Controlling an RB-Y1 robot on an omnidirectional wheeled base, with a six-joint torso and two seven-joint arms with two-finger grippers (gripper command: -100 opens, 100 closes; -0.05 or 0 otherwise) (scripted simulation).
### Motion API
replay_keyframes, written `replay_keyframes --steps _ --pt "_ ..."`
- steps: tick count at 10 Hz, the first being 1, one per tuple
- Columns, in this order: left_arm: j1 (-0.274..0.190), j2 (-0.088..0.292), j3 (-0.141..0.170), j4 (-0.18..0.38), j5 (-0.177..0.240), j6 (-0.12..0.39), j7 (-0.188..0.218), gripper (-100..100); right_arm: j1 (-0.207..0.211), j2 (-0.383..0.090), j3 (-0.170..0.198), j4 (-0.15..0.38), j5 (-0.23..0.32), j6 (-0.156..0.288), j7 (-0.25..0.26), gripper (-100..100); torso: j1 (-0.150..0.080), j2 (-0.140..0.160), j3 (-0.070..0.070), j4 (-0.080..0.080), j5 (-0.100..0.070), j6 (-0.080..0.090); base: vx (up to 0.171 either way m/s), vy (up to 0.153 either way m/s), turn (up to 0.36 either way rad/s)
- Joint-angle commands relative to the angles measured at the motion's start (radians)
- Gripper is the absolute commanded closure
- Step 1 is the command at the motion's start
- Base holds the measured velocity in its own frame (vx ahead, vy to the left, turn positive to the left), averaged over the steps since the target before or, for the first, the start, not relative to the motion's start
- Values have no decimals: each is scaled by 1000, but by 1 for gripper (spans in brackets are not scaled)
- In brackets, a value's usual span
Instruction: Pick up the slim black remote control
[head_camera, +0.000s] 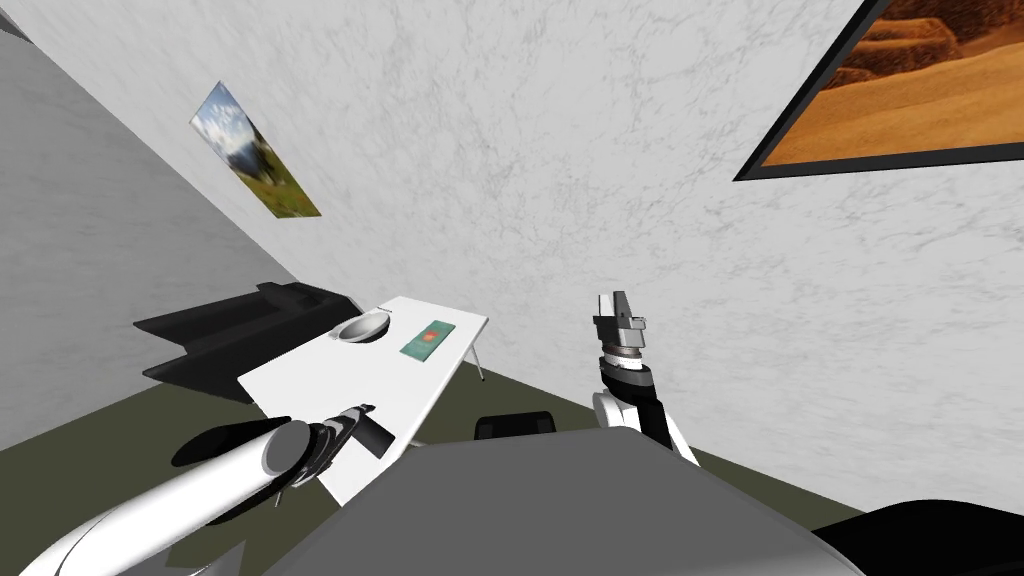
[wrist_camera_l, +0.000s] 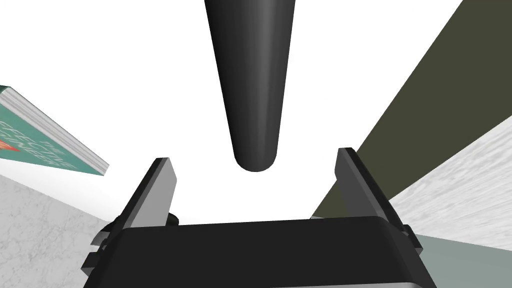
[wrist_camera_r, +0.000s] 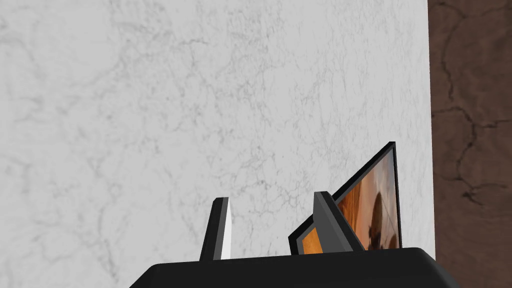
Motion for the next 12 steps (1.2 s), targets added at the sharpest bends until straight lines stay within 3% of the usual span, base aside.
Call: replay_keyframes --steps 1,8,9,10,11,12 --pt "6 2 14 12 1 50 -17 -100 0 0 0 0 0 0 0 0 0 0 0 0 0 0 33 7 -143" --pt "19 22 50 50 2 187 -63 -100 0 0 0 0 0 0 0 0 0 0 0 0 0 0 32 10 -99" --pt "20 21 51 45 6 174 -59 -100 0 0 0 0 0 0 0 0 1 0 0 0 0 0 14 7 -13" --pt "20 21 52 46 6 179 -61 0 0 0 0 0 0 0 0 0 0 1 1 0 0 0 0 0 0" --pt "17 23 37 74 -3 150 -55 -100 0 0 0 0 0 0 0 0 0 2 1 0 0 0 -17 1 -23" --pt "14 25 27 93 -9 132 -51 -100 0 0 0 0 0 0 0 0 0 3 2 1 0 0 -33 3 -34"
